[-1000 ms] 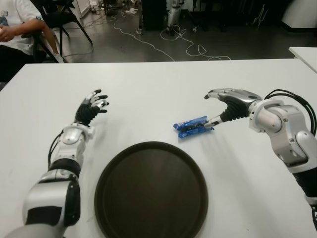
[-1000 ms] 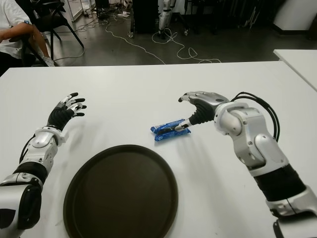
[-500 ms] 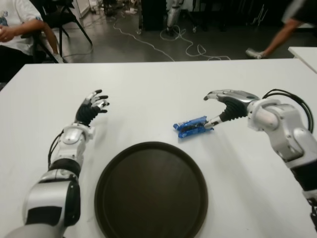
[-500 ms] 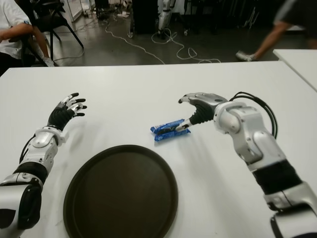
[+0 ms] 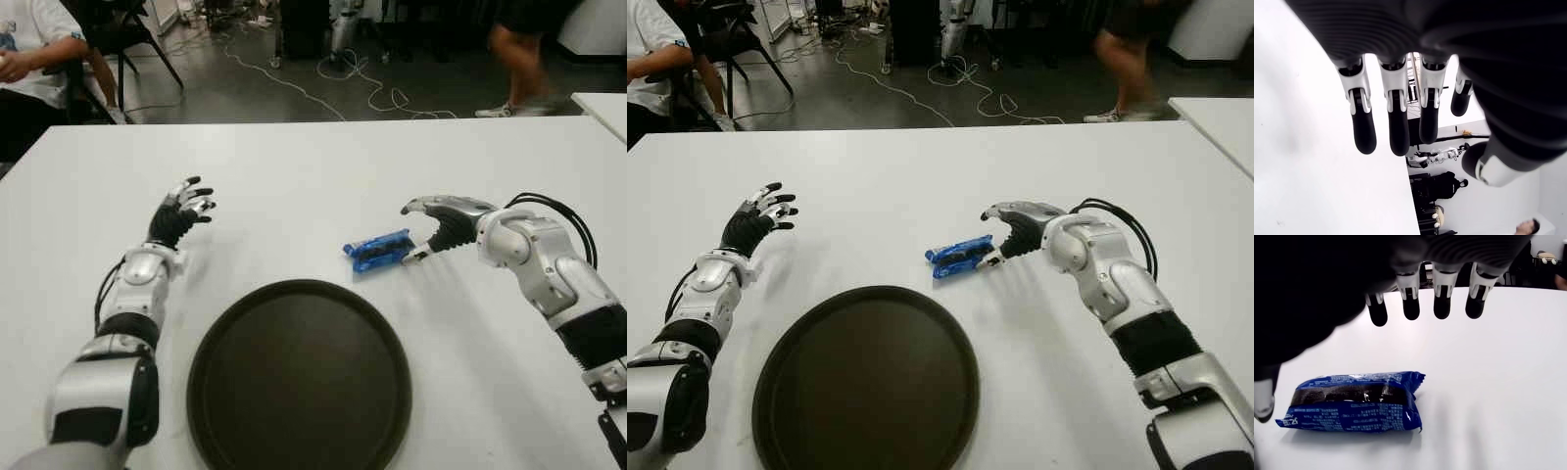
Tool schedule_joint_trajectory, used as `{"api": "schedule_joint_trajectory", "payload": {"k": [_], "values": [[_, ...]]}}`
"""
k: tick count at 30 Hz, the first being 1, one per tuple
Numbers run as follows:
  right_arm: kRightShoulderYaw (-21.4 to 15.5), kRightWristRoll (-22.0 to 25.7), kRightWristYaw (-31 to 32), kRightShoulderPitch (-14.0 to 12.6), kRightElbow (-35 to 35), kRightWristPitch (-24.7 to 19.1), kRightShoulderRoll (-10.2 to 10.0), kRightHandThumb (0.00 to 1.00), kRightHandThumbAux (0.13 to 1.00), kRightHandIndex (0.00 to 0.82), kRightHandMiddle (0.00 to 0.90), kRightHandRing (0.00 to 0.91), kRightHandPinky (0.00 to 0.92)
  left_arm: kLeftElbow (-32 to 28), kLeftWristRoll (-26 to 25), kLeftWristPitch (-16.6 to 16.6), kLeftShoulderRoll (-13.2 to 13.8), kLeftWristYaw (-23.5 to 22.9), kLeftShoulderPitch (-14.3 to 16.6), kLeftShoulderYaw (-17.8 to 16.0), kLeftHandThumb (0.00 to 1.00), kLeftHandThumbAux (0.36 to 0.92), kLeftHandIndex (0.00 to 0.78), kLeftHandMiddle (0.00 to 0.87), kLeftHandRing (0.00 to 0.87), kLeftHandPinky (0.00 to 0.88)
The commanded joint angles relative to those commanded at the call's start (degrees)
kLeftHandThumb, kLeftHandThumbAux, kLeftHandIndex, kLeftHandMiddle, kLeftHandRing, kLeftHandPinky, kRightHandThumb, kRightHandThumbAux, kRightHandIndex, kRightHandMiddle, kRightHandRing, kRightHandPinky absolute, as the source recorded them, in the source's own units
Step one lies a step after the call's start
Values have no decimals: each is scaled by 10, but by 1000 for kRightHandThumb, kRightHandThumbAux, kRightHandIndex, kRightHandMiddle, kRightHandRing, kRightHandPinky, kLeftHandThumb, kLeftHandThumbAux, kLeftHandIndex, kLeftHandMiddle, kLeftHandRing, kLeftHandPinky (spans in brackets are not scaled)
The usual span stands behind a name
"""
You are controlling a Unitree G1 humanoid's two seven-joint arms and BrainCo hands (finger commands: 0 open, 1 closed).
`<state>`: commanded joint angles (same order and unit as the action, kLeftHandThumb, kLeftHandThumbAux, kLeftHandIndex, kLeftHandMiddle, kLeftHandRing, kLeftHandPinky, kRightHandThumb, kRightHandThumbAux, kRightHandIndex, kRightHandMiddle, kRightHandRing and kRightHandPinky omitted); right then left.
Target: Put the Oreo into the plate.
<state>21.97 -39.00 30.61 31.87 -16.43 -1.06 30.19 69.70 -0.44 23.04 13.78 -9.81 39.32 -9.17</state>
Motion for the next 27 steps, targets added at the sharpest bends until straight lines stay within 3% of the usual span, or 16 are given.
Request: {"api": "schedule_joint_trajectory", "payload": {"k": [11, 21, 27], "values": [[6, 3, -32, -2, -29, 27, -20, 0, 451, 0, 32, 31, 26, 0, -6, -4, -5, 4, 1, -4, 211, 634, 101, 221, 254, 318], [-4, 7, -123, -6, -55, 78, -45, 0, 450, 0, 17, 26, 41, 3, -5, -3, -5, 2, 1, -3, 223, 629, 104, 225, 253, 317], [-10, -4, -211, -14, -61, 91, -58, 0, 449, 0, 25, 35, 54, 3, -4, -2, -4, 1, 2, -2, 218, 629, 108, 215, 254, 315]]}}
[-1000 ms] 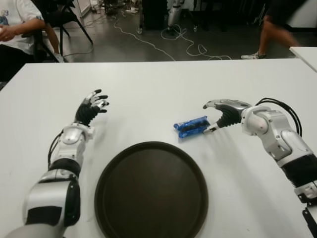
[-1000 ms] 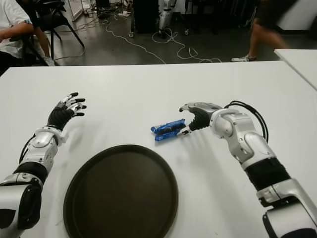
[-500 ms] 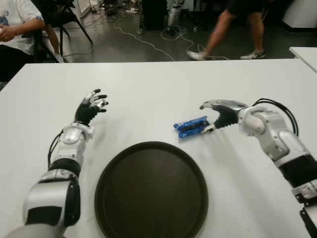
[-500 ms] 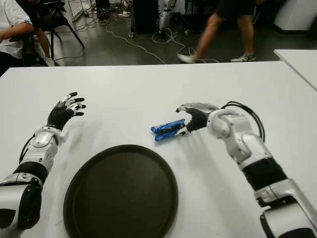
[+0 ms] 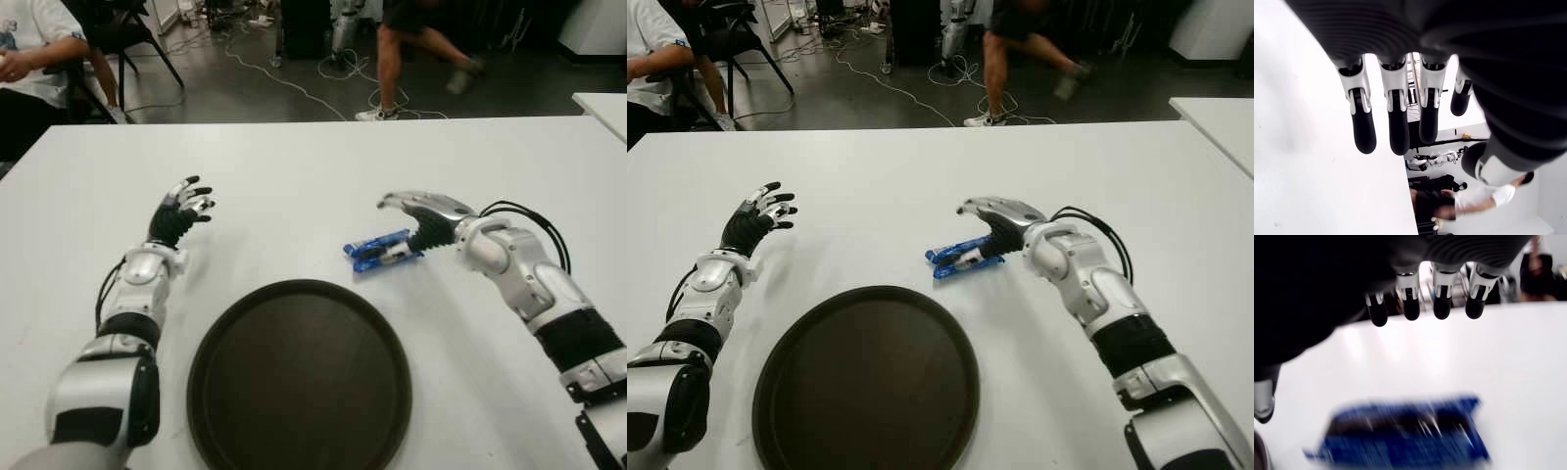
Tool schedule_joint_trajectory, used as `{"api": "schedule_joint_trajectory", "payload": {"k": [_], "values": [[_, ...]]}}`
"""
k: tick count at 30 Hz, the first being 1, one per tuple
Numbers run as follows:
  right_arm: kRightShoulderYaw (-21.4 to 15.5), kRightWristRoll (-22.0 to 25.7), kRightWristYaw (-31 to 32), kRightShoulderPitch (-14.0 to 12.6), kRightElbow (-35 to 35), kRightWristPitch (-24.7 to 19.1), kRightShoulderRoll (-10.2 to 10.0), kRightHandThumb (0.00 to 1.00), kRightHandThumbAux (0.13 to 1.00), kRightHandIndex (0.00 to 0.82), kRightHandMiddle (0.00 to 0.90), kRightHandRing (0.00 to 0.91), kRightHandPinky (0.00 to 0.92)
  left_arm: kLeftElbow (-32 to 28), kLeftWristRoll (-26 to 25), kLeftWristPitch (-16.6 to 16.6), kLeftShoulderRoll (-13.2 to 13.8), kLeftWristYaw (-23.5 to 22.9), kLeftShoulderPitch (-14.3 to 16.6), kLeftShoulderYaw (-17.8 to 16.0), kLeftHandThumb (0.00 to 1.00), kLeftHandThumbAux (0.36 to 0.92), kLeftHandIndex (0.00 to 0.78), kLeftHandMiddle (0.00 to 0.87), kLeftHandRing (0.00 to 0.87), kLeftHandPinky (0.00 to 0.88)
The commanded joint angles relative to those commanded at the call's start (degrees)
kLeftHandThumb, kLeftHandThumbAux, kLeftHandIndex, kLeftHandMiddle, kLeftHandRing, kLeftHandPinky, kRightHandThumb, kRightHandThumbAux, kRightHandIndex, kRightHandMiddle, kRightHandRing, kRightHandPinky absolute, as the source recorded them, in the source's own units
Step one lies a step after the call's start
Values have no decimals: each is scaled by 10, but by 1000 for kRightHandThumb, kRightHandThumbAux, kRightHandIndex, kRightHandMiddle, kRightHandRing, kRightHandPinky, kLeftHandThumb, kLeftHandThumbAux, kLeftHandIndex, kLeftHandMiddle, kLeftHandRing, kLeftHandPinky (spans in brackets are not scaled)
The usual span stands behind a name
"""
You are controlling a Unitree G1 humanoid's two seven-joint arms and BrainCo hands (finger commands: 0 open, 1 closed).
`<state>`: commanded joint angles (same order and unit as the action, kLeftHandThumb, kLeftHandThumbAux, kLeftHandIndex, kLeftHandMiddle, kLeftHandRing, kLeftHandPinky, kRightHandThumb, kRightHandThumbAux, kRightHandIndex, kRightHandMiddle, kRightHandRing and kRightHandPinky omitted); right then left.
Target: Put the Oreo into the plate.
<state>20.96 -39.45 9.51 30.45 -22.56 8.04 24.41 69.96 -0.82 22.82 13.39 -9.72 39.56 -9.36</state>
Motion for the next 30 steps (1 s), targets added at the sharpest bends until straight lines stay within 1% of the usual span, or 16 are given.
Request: {"api": "schedule_joint_trajectory", "payload": {"k": [3, 7, 12, 18, 23, 30], "values": [[-1, -3, -38, -3, -3, 8, -3, 0, 441, 0, 35, 42, 58, 0, 1, 0, 0, 1, 0, 1, 221, 627, 109, 218, 254, 310], [3, -9, -72, -4, -9, 14, -3, 0, 436, 0, 44, 50, 61, 1, 0, -1, 0, -1, 1, 0, 229, 622, 105, 221, 253, 314], [7, -12, -100, -3, -19, 19, -4, 0, 431, 0, 58, 59, 64, 2, -1, -3, 0, 0, 1, 0, 234, 628, 102, 222, 249, 311], [13, -11, -109, -2, -26, 25, -3, 0, 405, 0, 53, 49, 56, 1, 0, -4, -3, 8, 2, 0, 229, 653, 112, 227, 255, 308], [14, -8, -113, -3, -27, 32, -4, 0, 403, 0, 62, 56, 67, -1, 3, -4, -3, 11, 1, 2, 217, 647, 115, 232, 262, 316], [13, 1, -94, -6, -16, 35, -2, 0, 400, 0, 60, 52, 62, 0, 6, -2, -3, 14, 1, 6, 209, 636, 112, 228, 261, 312]]}}
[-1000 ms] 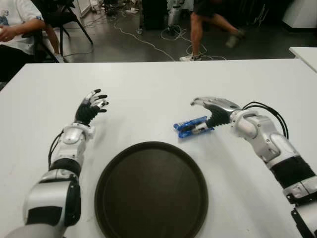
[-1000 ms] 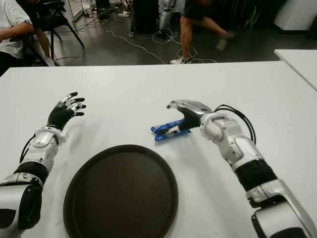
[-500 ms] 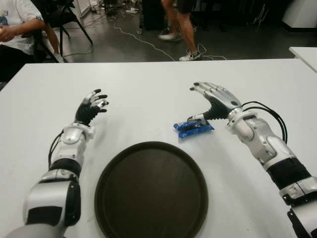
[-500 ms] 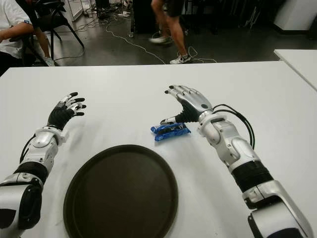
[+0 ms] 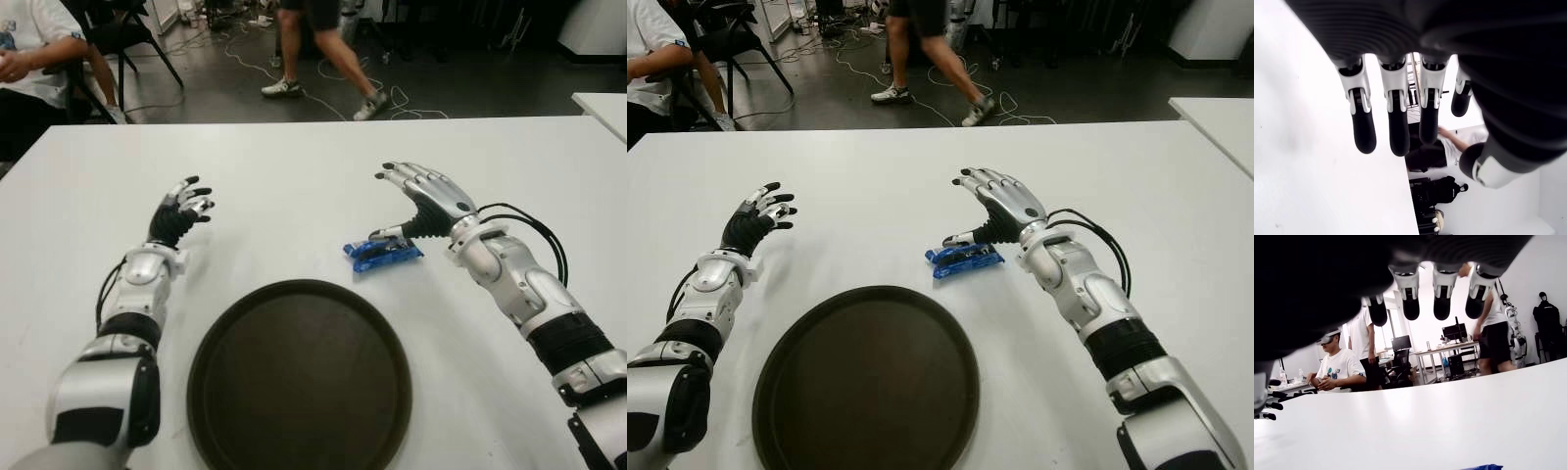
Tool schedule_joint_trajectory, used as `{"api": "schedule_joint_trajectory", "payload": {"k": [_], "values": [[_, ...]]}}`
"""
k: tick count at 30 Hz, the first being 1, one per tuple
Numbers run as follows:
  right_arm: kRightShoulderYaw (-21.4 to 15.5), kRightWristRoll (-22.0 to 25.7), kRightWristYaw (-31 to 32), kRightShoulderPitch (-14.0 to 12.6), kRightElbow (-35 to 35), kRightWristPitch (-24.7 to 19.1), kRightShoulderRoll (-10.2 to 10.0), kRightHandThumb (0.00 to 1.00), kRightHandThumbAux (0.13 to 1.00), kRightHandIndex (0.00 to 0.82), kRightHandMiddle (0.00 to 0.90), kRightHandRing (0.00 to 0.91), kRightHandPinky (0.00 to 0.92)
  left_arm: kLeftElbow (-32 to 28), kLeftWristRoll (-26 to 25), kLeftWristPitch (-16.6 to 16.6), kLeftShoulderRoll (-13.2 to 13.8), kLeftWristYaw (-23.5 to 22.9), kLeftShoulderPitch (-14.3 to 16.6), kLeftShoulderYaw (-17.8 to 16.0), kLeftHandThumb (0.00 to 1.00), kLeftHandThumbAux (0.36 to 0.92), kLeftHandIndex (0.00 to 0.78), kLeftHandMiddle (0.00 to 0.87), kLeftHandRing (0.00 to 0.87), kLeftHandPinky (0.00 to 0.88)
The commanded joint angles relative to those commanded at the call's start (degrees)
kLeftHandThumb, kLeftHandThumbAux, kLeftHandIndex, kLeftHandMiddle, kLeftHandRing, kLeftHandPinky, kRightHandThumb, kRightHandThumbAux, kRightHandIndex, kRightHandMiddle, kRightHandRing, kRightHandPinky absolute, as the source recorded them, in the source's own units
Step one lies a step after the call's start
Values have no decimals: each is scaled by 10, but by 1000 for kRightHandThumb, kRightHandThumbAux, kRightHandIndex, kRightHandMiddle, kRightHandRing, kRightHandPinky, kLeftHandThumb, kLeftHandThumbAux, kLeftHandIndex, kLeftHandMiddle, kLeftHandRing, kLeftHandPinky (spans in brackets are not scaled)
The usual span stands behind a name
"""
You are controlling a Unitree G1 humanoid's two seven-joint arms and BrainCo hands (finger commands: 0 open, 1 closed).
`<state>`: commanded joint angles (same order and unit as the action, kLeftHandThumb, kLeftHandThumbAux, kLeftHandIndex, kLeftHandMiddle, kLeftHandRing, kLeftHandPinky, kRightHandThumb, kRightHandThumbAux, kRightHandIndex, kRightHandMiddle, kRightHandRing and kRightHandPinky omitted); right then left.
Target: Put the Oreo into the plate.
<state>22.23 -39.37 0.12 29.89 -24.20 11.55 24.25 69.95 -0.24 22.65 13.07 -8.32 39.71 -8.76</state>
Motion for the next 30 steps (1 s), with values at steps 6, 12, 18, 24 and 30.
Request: {"api": "schedule_joint_trajectory", "payload": {"k": [6, 12, 18, 24, 30], "values": [[2, 4, 12, 0, -1, 1, -8, 0, 404, 5, 68, 57, 62, 1, -3, 1, -1, -1, 1, 0, 203, 638, 117, 231, 263, 317], [6, 3, 16, -3, -4, 7, -15, 0, 422, 7, 67, 65, 70, 1, -1, 2, -1, 3, 1, 2, 193, 641, 135, 236, 267, 309], [5, 6, 29, -9, 6, 11, -18, 0, 417, 5, 64, 63, 70, -1, 0, 2, -2, 4, 1, 4, 204, 650, 131, 237, 263, 311], [7, 5, 40, -13, 9, 13, -23, 0, 421, 10, 70, 67, 74, -1, -2, 0, -2, 4, 1, 5, 221, 657, 122, 231, 264, 329], [8, 5, 46, -16, 13, 20, -25, 0, 429, 22, 76, 69, 73, -2, -4, 1, -3, 2, 0, 4, 220, 657, 118, 225, 260, 324]]}}
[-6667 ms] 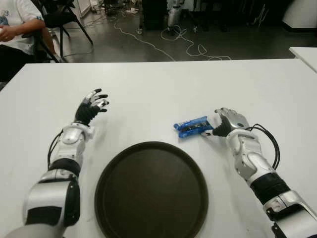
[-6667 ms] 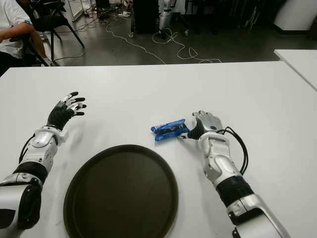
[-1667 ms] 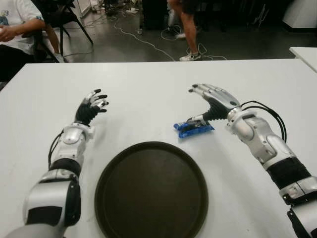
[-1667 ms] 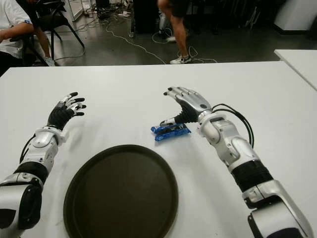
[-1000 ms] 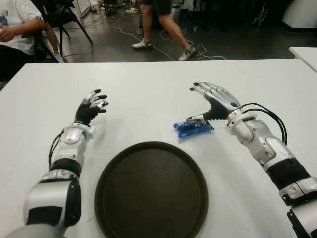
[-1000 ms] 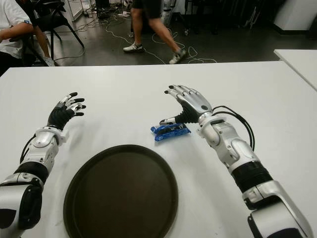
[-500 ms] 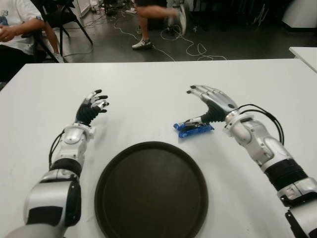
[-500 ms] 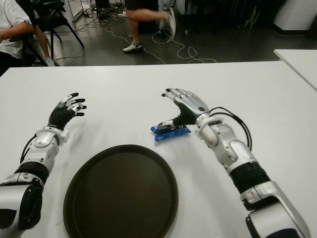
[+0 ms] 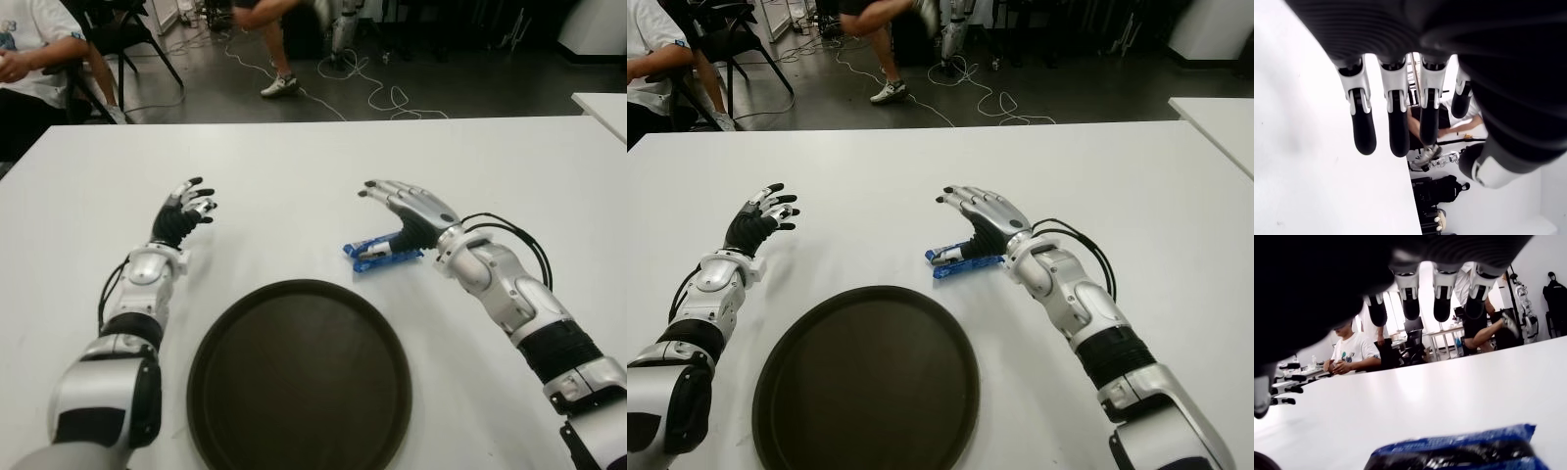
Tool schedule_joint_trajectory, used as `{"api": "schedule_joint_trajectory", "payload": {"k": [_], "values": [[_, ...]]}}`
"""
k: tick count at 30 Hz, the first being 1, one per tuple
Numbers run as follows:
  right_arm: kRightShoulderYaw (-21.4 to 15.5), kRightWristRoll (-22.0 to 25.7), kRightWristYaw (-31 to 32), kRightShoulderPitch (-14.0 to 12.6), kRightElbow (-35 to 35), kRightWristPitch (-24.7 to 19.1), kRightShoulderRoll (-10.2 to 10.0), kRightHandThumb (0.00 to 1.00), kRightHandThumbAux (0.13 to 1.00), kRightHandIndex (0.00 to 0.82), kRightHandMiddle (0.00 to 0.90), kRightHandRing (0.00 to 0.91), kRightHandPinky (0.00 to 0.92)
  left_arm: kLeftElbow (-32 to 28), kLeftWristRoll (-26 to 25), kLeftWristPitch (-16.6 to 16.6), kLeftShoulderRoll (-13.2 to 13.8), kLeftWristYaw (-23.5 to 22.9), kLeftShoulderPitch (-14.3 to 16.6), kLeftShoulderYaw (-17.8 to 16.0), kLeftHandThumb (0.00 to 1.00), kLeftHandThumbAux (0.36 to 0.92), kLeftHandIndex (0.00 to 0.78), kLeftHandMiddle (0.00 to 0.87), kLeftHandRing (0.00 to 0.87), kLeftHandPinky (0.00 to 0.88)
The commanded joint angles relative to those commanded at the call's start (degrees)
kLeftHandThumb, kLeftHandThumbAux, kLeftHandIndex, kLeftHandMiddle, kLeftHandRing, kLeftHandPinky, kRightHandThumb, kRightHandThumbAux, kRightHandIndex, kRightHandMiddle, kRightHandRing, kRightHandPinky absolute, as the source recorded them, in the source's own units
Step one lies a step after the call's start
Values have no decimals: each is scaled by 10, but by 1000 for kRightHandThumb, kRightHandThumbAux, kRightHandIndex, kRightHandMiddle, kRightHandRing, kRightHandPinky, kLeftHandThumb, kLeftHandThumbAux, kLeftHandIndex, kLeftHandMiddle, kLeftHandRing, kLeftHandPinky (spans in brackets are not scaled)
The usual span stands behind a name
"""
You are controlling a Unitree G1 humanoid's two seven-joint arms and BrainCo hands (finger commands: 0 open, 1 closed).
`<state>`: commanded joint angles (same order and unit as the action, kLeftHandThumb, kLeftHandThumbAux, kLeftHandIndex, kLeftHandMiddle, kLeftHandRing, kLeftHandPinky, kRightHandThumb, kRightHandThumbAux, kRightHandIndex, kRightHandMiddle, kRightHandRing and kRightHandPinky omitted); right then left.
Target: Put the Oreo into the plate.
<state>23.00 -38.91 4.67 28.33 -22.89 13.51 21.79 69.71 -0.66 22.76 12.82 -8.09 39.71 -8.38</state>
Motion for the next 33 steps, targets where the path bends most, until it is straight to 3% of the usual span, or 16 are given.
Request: {"api": "schedule_joint_trajectory", "payload": {"k": [23, 33], "values": [[15, -5, 30, 5, -24, -25, -20, 0, 425, 31, 73, 68, 69, -2, -7, 0, -2, 1, -3, -6, 240, 649, 114, 234, 264, 324], [22, -9, 36, 20, -53, -38, -23, 0, 425, 40, 84, 69, 64, -4, -6, 6, 1, -8, -6, -6, 232, 640, 106, 218, 253, 315]]}}
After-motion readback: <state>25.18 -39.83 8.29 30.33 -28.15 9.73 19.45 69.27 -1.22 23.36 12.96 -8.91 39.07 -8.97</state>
